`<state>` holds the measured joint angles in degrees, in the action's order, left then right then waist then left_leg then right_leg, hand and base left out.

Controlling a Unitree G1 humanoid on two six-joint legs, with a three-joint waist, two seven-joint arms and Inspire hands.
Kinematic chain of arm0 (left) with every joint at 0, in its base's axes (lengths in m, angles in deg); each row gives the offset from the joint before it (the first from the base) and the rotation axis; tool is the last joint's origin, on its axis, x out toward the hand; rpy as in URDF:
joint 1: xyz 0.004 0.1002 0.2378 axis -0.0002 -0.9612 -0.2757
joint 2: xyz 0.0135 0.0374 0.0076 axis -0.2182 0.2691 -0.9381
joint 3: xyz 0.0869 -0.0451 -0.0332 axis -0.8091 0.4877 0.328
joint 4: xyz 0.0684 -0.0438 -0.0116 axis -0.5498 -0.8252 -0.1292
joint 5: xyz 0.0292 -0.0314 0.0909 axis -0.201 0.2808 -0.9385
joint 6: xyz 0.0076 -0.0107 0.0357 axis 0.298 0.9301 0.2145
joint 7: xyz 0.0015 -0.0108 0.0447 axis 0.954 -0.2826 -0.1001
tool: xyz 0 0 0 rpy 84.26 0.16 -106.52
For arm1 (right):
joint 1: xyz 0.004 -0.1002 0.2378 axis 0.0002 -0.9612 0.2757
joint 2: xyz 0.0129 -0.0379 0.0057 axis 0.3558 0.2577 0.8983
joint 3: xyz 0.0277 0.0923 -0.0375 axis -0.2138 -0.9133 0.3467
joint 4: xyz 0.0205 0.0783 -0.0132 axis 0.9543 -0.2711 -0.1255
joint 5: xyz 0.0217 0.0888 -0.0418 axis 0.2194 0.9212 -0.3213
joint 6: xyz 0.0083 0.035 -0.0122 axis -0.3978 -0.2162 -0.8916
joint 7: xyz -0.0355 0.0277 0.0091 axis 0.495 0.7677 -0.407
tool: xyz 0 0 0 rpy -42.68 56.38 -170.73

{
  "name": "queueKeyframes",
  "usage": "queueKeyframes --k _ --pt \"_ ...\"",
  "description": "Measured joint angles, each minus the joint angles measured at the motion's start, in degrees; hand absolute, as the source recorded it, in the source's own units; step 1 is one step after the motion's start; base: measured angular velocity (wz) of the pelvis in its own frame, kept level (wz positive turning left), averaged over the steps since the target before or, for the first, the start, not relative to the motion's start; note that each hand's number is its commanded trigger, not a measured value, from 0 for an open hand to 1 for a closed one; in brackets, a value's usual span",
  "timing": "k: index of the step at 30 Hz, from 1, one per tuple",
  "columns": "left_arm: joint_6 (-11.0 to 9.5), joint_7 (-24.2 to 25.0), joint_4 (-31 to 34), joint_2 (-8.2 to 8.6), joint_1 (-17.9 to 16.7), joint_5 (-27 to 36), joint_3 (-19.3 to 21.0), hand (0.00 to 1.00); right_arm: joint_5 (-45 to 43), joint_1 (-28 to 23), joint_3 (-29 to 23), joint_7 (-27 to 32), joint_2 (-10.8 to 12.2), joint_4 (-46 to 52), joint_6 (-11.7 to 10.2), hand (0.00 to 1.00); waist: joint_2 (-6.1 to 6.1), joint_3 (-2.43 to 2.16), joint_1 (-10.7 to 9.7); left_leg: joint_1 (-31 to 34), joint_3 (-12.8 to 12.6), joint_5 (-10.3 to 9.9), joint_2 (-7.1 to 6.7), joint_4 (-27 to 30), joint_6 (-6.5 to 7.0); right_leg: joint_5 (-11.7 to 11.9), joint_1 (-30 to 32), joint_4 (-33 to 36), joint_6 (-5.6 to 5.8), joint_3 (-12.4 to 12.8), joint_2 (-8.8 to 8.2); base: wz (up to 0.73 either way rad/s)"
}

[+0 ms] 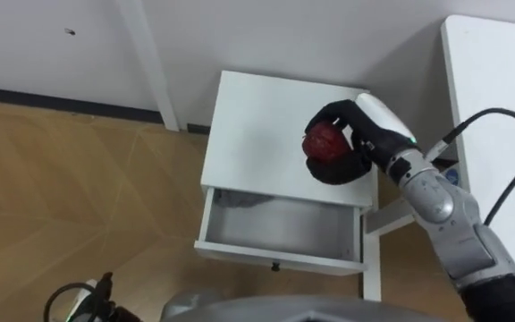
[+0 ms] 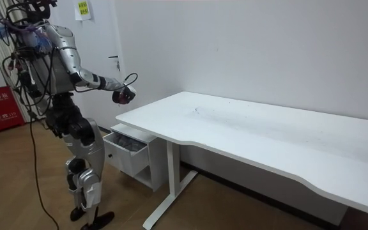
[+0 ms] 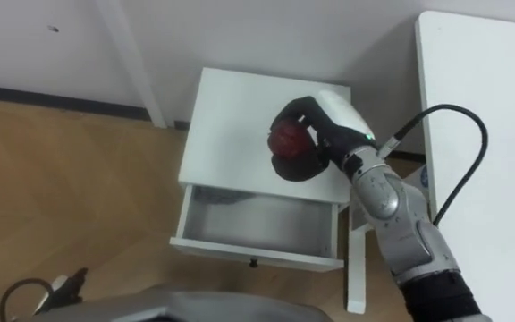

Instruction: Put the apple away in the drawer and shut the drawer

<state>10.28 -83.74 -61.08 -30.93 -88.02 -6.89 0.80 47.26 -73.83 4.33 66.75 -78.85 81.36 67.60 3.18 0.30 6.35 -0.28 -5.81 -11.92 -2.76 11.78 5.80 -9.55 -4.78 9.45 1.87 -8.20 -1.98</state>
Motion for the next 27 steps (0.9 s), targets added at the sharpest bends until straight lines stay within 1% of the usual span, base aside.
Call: queueKeyframes --k 2,6,9,11,17,18,19,20,24,27 --pt "0.0 0.0 0.0 0.2 -0.1 0.0 0.0 0.0 -0.2 0.0 0.8 0.0 0.2 -1.3 0.0 1.0 0.18 -0.11 0.2 0.0 0.1 0.0 0.0 0.0 0.0 0.0 0.0 0.0 0.0 -0.2 -0.02 0.02" --pt "0.0 0.0 0.0 0.78 -0.1 0.0 -0.1 0.0 -1.1 0.0 1.3 -0.5 1.5 -3.3 0.0 1.0 0.42 -0.02 0.2 0.1 0.3 0.0 -0.09 0.0 0.0 0.0 -0.2 -0.4 0.0 -0.5 -0.08 0.02" --pt "0.0 0.0 0.0 0.86 -0.2 0.0 -0.1 0.0 -1.2 -0.4 1.3 -0.6 2.0 -3.4 0.0 1.0 0.53 0.07 0.3 0.3 0.4 0.0 -0.13 0.0 -0.02 0.0 -0.2 -0.9 0.0 -0.8 -0.09 0.01" --pt "0.0 0.0 0.0 0.99 -0.2 0.0 -0.1 0.0 -1.2 -0.9 1.3 -0.8 2.2 -3.4 0.0 1.0 0.52 0.08 0.3 0.5 0.6 0.0 -0.12 0.0 -0.06 0.0 -0.2 -0.9 0.0 -1.3 -0.07 0.06" --pt "0.0 -0.2 0.0 1.13 0.1 0.0 -0.2 0.0 -1.2 -2.5 1.3 -1.3 2.3 -3.6 0.0 1.0 0.32 0.22 0.0 0.7 1.1 0.0 -0.15 0.0 -0.08 0.0 -0.1 -0.8 0.0 -1.5 -0.12 0.04" --pt "0.0 -0.6 0.0 1.13 0.1 0.0 -0.5 0.0 -1.2 -2.9 1.3 -1.3 2.4 -3.7 0.0 0.91 0.27 0.25 0.1 0.7 1.2 0.0 -0.16 0.0 -0.08 0.0 -0.1 -0.8 0.0 -1.5 -0.18 0.0" --pt "0.0 -0.8 0.0 1.14 0.1 0.0 -0.6 0.0 -1.2 -3.0 1.3 -1.3 2.5 -4.0 0.0 0.24 0.24 0.27 0.1 0.7 1.2 0.0 -0.16 0.0 -0.08 0.0 -0.1 -0.8 0.0 -1.5 -0.23 0.0" --pt "0.0 -1.0 0.0 1.14 0.0 0.0 -0.7 0.0 -1.2 -3.0 1.3 -1.3 2.6 -4.8 0.0 0.0 0.2 0.3 0.1 0.7 1.2 0.0 -0.16 0.0 -0.08 0.0 -0.1 -0.8 0.0 -1.5 -0.42 0.0" --pt "0.0 -1.2 0.0 1.23 0.0 0.0 -0.7 0.0 -1.7 -3.4 1.3 -1.3 2.8 -6.1 0.0 0.0 -0.19 0.55 0.0 0.8 1.2 0.0 -0.18 -0.1 -0.08 0.0 0.1 -0.9 0.0 -1.5 -0.42 0.0" --pt "0.0 -1.3 0.1 1.23 0.1 0.0 -0.7 0.0 -1.7 -3.5 1.3 -1.3 2.8 -6.1 0.0 0.0 -0.35 0.55 -0.1 0.8 1.2 0.0 -0.17 -0.1 -0.08 0.0 0.1 -0.9 0.0 -1.6 -0.4 0.0"
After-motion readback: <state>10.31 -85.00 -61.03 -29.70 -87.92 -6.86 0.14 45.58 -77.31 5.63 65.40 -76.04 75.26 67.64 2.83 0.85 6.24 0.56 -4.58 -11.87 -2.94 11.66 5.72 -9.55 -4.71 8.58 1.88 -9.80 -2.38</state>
